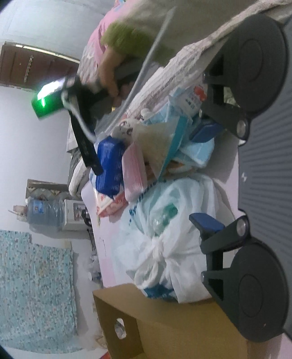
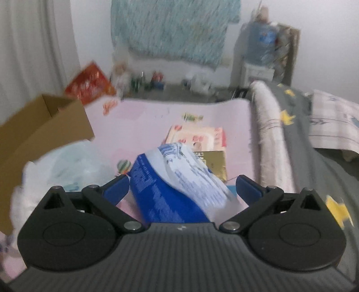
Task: Organize soft objects
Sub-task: 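Reach the right tool to the blue-and-white wet-wipes pack and close on it, then lift the wet-wipes pack with the right tool and carry it toward the box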
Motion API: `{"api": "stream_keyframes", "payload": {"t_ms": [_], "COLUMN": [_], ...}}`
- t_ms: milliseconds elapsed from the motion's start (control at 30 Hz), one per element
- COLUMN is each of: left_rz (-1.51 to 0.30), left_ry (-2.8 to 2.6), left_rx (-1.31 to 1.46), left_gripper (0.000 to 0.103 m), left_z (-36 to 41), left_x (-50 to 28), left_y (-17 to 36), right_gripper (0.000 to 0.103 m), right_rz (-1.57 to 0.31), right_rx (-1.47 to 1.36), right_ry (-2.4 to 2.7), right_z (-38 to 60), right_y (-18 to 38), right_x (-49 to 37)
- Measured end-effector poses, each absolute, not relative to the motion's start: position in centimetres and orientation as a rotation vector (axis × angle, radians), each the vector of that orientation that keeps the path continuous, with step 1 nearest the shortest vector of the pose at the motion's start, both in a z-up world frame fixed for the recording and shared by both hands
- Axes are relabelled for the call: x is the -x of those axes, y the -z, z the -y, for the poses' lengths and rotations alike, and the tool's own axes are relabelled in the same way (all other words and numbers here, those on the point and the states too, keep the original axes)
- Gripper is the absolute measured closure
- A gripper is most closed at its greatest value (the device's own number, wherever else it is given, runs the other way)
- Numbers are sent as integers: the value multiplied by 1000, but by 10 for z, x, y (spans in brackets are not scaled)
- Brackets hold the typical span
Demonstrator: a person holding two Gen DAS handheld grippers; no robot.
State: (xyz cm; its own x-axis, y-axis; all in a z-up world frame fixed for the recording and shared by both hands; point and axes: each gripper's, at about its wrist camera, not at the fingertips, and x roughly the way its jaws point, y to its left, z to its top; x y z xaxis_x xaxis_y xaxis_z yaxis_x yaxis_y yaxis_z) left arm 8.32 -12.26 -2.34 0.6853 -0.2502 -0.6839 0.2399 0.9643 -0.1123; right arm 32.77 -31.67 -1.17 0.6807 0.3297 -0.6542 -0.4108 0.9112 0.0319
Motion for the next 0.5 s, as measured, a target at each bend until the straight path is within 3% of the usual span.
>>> {"api": "stream_keyframes", "payload": {"t_ms": [267,333,500], "left_rz": [-776,-776,-779], "left_ry": [246,247,259], "left_rx": [42,54,72], "left_gripper": [30,30,30], "left_z": [98,94,88], "left_x": [-83,-83,-80], "left_y": [25,25,25], "right_gripper": [4,13,22], "right_rz": [-874,-872,-825], "right_rx": [314,325,193], "right_ry": [-436,-425,-354], "right_z": [257,255,277], "right_y": [35,34,21], "right_x": [-366,-359,-355]}}
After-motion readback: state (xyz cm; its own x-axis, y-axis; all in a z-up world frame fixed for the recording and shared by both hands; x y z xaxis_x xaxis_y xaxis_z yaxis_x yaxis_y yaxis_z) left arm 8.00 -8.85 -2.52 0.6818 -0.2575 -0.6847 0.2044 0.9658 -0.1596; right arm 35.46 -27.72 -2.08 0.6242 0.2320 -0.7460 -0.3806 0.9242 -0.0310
